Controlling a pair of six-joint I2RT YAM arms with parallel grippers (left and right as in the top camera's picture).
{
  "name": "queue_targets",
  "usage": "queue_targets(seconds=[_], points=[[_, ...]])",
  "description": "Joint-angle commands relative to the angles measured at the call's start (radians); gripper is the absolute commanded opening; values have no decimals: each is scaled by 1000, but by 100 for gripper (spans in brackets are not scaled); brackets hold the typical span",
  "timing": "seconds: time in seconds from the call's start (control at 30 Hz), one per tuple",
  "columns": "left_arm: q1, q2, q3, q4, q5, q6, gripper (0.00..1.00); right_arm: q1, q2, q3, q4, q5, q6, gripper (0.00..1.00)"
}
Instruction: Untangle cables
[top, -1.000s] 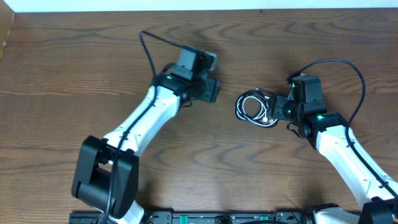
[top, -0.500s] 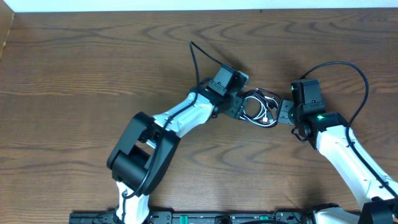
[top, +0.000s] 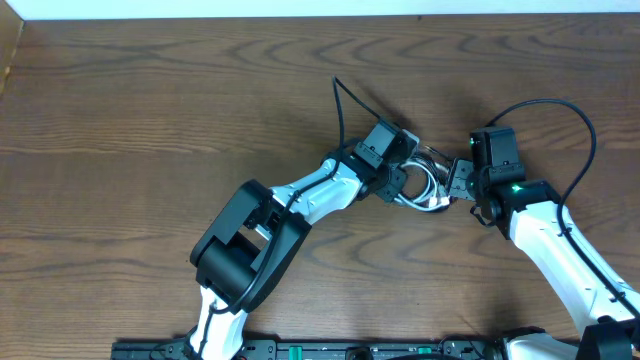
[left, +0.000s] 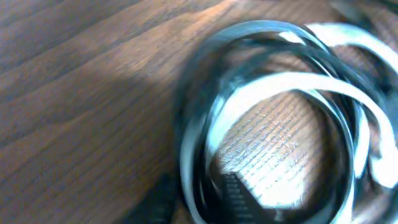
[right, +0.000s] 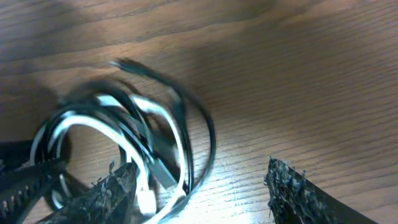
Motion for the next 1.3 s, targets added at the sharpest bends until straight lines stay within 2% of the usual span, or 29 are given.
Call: queue_targets(seconds=[0.0,0.13,0.23,0.27,0.33,0.43,0.6,0.9,1.0,1.17,1.23,1.27], points=[[12,11,9,-11,-27,3,8,-4,0,-3,0,8,11,64],[41,-35,9,-35,-29,-15,7,-4,0,-3,12,-41,-31,64],[78,-93,9,-58,-26,-97,7,-4,0,-3,42,-133,-84,63],[108,-141,9,-77,-2,-152,7,-4,0,-3,63,-202,-122,62],[138,-187,9,-87,68,-177,8,-3,0,-3,87,-273,-161,61],[184,-254,9,-88,231,-193,7,-3,0,-3,137,-411,-231,61],[208,-311,9,-105,346,-193,7,-3,0,-3,211,-595,-315,61],[210,-323,9,-137,443,-192,8,-3,0,-3,276,-563,-314,69],[210,-323,9,-137,494,-191,7,-3,0,-3,267,-506,-314,63],[214,-325,9,-141,529,-173,7,-3,0,-3,223,-436,-315,63],[219,-328,9,-145,534,-173,7,-3,0,-3,211,-436,-315,59],[222,-331,9,-145,551,-174,7,-3,0,-3,204,-440,-315,54]])
